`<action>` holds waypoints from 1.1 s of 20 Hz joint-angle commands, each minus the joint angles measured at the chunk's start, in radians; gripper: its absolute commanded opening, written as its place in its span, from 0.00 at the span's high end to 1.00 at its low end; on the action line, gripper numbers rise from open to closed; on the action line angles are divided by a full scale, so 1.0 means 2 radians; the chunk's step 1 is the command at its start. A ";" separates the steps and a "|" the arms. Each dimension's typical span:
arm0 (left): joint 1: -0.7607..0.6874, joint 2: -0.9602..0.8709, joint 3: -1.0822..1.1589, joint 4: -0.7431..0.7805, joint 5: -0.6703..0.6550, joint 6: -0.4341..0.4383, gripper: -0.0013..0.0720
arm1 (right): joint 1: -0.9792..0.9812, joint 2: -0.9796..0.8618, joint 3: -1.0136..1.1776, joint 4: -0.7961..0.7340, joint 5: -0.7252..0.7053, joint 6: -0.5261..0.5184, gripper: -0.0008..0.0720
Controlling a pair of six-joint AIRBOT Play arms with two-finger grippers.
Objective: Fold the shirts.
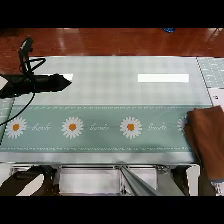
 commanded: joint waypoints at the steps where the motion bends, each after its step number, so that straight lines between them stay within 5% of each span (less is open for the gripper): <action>1: 0.003 -0.001 0.010 0.016 0.020 0.011 0.96 | -0.009 0.002 -0.030 -0.013 -0.023 0.004 0.44; 2: 0.011 -0.006 0.033 0.031 0.024 0.013 0.96 | -0.009 -0.013 -0.001 0.021 -0.046 0.004 0.52; 4: 0.034 -0.032 0.113 0.035 0.023 0.009 0.96 | -0.007 -0.053 0.074 0.159 -0.101 -0.005 0.91; 6: 0.039 -0.072 0.223 0.035 0.011 -0.019 0.96 | 0.039 -0.092 0.143 0.345 -0.183 -0.040 0.96; 8: 0.015 -0.120 0.335 0.035 -0.024 -0.033 0.96 | 0.148 -0.120 0.196 0.408 -0.263 -0.067 0.96; 11: -0.043 -0.167 0.421 0.076 -0.090 -0.056 0.96 | 0.377 -0.153 0.229 0.328 -0.337 -0.083 0.96; 13: -0.079 -0.171 0.395 0.170 -0.134 -0.097 0.96 | 0.522 -0.187 0.229 0.183 -0.326 -0.072 0.96; 16: -0.093 -0.171 0.261 0.288 -0.122 -0.146 0.96 | 0.649 -0.269 0.195 -0.068 -0.277 0.010 0.96; 18: -0.073 -0.169 0.173 0.279 -0.118 -0.212 0.96 | 0.645 -0.317 0.165 -0.066 -0.243 0.070 0.96; 22: -0.068 -0.162 0.154 0.252 -0.091 -0.170 0.96 | 0.645 -0.329 0.150 -0.024 -0.274 0.068 0.96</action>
